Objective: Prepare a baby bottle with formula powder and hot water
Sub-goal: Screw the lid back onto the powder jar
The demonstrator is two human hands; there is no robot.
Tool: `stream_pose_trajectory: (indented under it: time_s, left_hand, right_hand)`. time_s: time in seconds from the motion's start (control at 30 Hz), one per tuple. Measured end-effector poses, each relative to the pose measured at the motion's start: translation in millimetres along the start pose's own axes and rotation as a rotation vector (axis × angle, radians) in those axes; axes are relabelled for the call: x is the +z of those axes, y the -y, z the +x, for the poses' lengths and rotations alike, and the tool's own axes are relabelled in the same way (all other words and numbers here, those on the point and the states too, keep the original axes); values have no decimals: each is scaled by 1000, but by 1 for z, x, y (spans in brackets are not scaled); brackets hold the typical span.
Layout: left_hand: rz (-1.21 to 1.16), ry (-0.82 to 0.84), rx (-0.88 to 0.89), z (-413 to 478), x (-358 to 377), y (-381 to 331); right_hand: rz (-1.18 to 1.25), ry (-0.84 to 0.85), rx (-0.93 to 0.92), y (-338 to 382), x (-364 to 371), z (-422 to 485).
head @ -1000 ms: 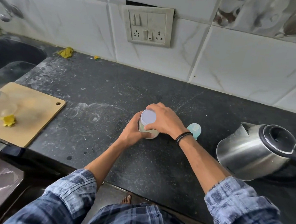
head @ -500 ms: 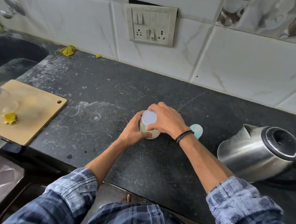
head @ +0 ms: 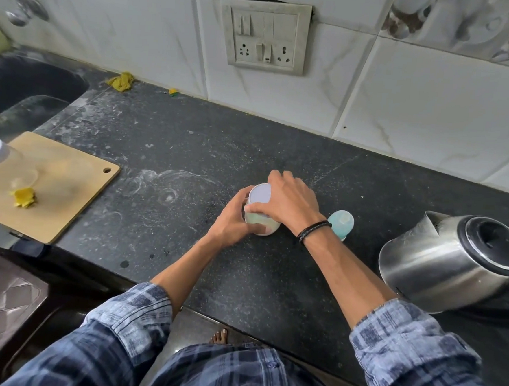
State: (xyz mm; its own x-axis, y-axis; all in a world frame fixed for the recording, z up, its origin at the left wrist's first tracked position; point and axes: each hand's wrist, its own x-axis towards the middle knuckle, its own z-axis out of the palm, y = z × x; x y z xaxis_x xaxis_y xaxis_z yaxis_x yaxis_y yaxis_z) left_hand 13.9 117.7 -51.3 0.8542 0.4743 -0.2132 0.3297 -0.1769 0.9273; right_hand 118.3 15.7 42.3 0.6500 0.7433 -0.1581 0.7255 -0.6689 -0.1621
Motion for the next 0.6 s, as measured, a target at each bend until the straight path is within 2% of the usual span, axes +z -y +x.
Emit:
stream_pose_trajectory:
  time_s: [0.1, 0.23, 0.43, 0.5, 0.6]
  left_hand:
    - [-5, 2, 3, 0, 0, -1]
    - [19, -13, -7, 0, 0, -1]
    - [-1, -4, -6, -1, 0, -1]
    - [2, -2, -7, -1, 0, -3]
    - [15, -14, -12, -1, 0, -3]
  right_hand:
    - [-64, -41, -2, -3, -3, 0]
    - [43, 108, -164, -6, -8, 0]
    - [-8, -8, -19, -5, 0, 0]
    - [-13, -8, -38, -6, -3, 1]
    - [51, 93, -136, -6, -8, 0]
